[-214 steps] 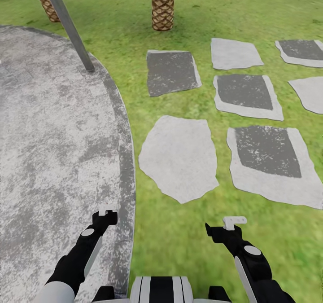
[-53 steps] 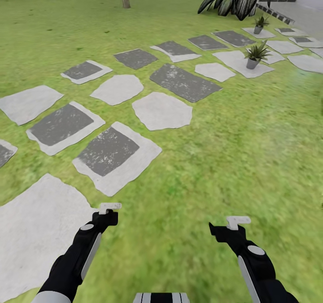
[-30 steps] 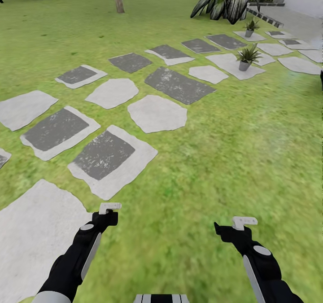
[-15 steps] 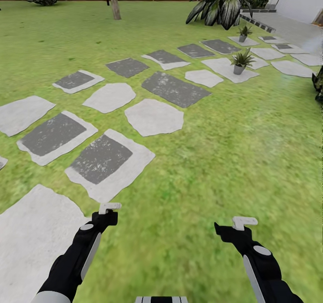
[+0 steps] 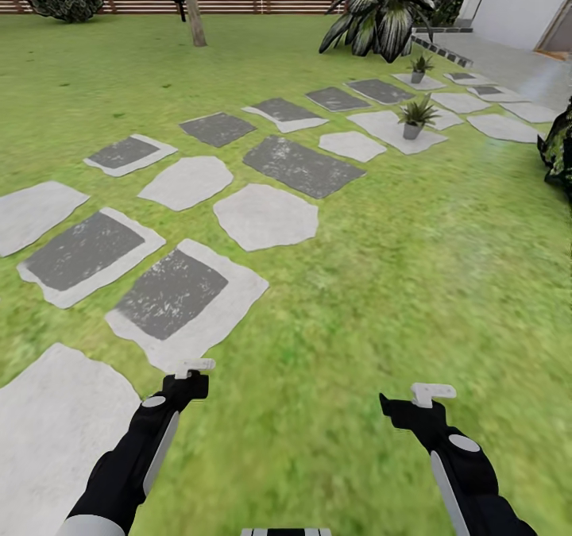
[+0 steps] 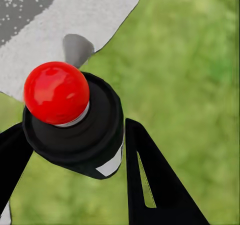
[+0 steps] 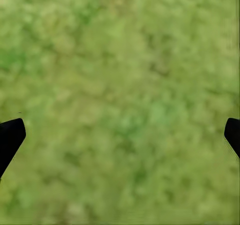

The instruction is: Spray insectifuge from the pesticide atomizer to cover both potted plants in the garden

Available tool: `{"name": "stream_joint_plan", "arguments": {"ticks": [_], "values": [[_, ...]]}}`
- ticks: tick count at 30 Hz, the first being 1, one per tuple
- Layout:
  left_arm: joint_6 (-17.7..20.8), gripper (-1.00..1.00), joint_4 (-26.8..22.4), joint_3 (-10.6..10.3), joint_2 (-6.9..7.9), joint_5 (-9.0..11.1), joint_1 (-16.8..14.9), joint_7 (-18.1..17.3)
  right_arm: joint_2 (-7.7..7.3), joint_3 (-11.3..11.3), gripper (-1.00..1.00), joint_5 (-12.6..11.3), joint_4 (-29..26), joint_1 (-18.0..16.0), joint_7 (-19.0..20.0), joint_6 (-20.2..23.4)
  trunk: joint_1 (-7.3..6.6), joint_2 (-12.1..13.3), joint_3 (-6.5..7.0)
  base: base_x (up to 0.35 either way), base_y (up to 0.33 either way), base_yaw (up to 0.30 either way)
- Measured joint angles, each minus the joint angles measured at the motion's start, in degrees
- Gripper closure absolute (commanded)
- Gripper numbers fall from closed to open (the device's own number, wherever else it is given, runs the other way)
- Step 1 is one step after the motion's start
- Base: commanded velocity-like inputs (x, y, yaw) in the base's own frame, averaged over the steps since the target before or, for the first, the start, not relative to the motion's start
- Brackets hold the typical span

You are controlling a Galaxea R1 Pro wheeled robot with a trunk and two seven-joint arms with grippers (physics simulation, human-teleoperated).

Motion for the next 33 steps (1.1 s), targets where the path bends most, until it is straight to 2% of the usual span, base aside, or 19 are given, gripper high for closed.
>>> {"name": "stream_joint_plan", "arguments": {"ticks": [14,27,33], "values": [[-0.01,1.00,0.01,-0.05,0.00,-0.01,0.00,0.00,0.00,0.00,-1.00,0.00,-0.01,0.00,0.00,0.01,-0.01,0.00,1.31,0.334,-0.025,-0.067],[-0.02,1.00,0.01,0.01,0.01,-0.07,0.00,0.01,0.11,0.00,-1.00,0.06,0.00,0.00,0.00,0.27,0.00,0.00,1.76,0.280,-0.195,-0.031],[-0.02,1.00,0.01,0.01,0.00,-0.01,0.00,0.00,0.15,0.00,-1.00,0.07,0.02,0.00,0.00,0.28,0.00,0.00,1.76,0.272,-0.206,-0.262]]}}
